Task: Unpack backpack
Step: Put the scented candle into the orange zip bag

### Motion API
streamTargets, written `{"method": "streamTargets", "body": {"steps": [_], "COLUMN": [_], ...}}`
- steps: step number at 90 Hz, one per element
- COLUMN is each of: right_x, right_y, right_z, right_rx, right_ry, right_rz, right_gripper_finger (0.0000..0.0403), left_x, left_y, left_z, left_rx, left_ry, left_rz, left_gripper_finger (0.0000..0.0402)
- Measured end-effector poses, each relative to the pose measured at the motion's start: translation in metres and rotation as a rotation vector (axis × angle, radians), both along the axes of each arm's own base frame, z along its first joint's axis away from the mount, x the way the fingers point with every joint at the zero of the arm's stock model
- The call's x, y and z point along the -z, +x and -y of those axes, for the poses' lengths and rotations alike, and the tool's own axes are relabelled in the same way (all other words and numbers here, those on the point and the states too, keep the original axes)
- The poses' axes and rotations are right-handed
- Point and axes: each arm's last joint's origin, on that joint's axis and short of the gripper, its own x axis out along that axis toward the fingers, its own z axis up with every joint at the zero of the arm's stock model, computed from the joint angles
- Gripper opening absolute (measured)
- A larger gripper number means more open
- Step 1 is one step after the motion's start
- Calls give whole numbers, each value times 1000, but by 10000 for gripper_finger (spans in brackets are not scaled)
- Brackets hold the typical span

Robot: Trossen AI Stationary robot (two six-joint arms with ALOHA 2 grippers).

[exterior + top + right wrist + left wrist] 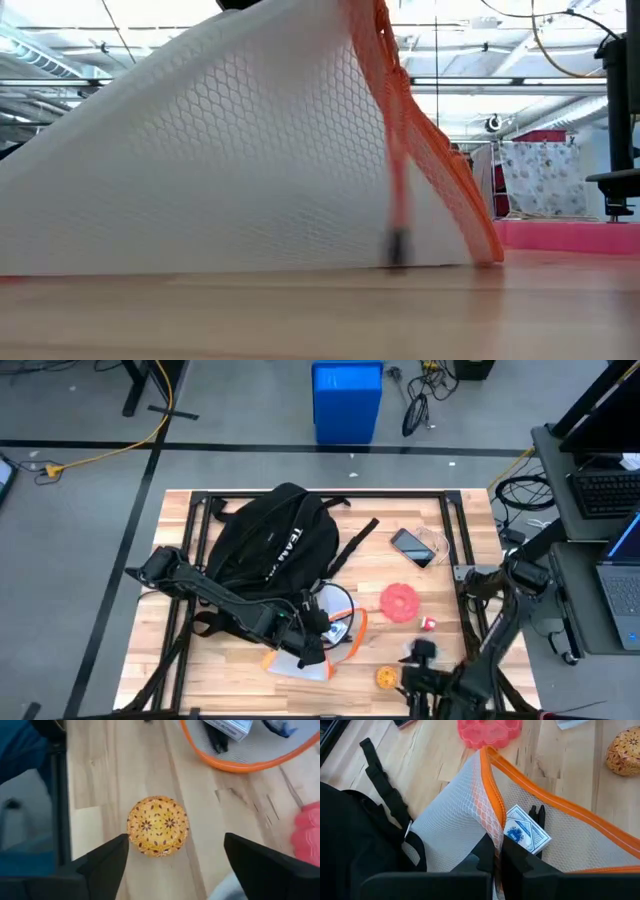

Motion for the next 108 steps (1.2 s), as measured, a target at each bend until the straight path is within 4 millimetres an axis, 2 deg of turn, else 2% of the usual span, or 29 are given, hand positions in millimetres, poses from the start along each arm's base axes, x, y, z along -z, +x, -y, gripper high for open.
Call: {"method": "streamTargets", "body": {"steps": [16,29,54,64,108], "right_x": [39,60,50,49,50], "right_y": [2,5,6,10,51], "right_z": [-9,-13,-15,-13,18], "right_rx": [73,97,106,105,192], "right_ry": [-71,-77,-22,-55,-124], "right_rz": [3,-26,11,53,50], "right_gripper_finger": [363,393,392,392,398], "left_x": [0,0,0,0,0], "left_y": [0,0,0,0,0], "left_z": [0,0,1,1,1], "left_rx": [1,1,3,3,4], "left_ry": [0,0,-2,-2,-3], "left_rz": [-1,0,-1,-1,-2], "left_gripper_finger": [0,0,0,0,0]}}
